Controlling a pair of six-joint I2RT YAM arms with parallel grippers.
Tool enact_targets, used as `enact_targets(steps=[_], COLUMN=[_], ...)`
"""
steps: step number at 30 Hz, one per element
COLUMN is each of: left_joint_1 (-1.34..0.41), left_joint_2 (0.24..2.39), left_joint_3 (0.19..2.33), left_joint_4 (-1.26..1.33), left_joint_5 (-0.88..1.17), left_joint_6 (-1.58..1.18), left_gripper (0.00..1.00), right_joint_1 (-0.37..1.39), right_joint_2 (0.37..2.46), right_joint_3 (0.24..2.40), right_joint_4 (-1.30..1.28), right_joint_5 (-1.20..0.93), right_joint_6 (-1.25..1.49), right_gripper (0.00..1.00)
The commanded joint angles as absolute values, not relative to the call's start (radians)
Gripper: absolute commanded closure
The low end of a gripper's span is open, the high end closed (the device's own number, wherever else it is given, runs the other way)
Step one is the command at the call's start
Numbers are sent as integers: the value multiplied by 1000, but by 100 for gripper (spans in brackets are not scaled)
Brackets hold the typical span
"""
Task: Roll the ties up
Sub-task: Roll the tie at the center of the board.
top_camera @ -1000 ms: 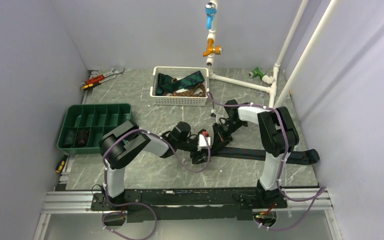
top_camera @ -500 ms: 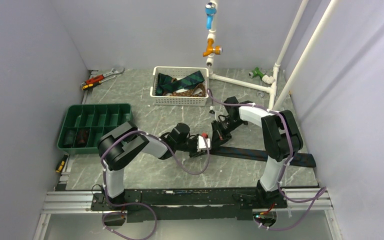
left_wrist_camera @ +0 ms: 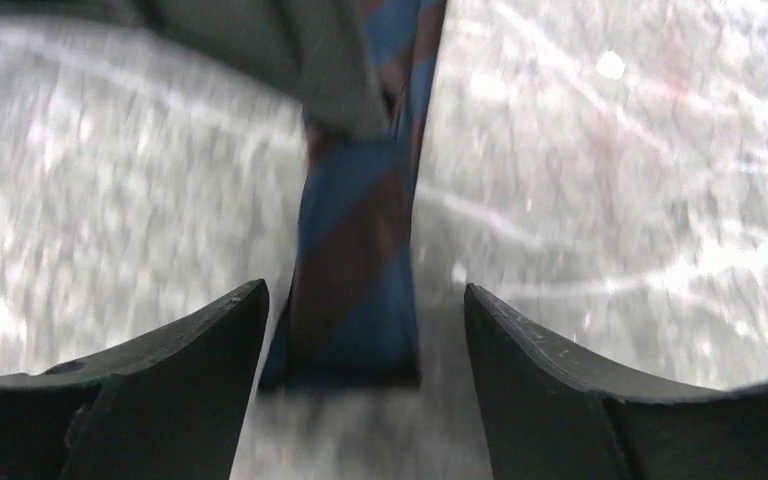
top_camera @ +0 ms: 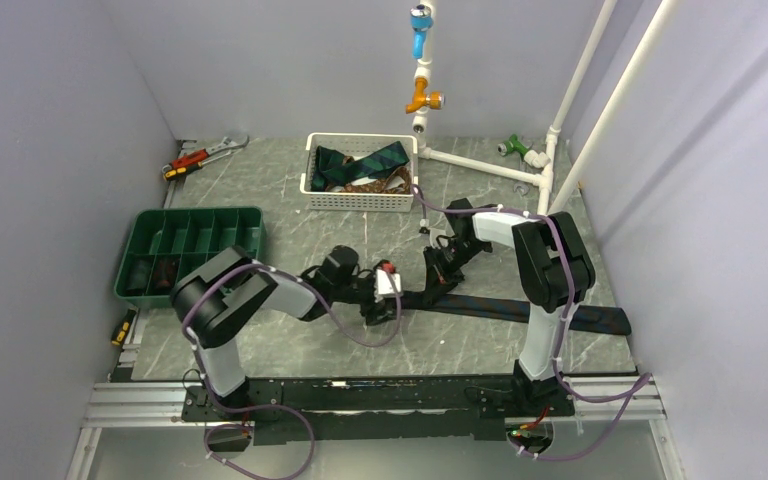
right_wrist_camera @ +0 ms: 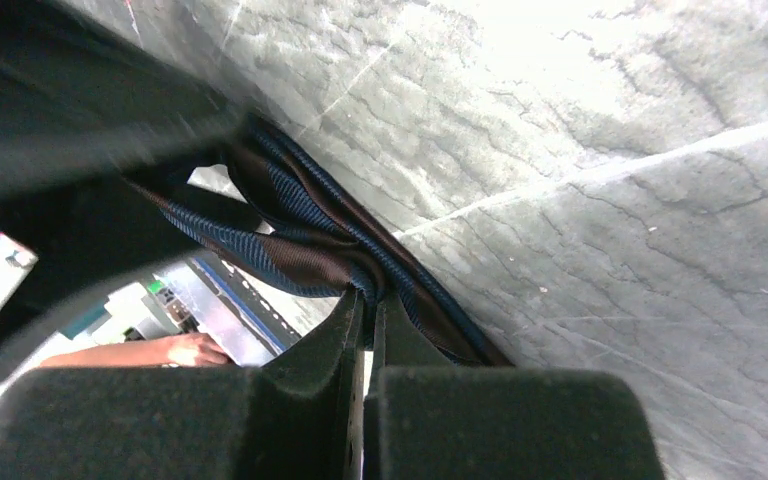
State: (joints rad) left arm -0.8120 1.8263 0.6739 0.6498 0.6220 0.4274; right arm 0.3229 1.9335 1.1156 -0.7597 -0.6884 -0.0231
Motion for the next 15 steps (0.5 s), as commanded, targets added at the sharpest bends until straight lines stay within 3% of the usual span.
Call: enact_targets(steps=[1,12,15], left_joint_1=[-698,-707,-722], left_joint_2=[1715,1799,1796], left_joint_3=[573,631,648], left_joint_4=[635,677,695], left_joint_5=[721,773,772], left_joint_6=[396,452,442], left_gripper=[20,21,35], right_joint_1=[324,347,348], right_joint_2=[1987,2008,2009], right_joint_3=[1103,1112,1111], right_joint_4=[-697,-697,-699], right_joint_5=[-475,-456,-456], right_joint_6=[-85,-87,-90], right_gripper=[100,100,100])
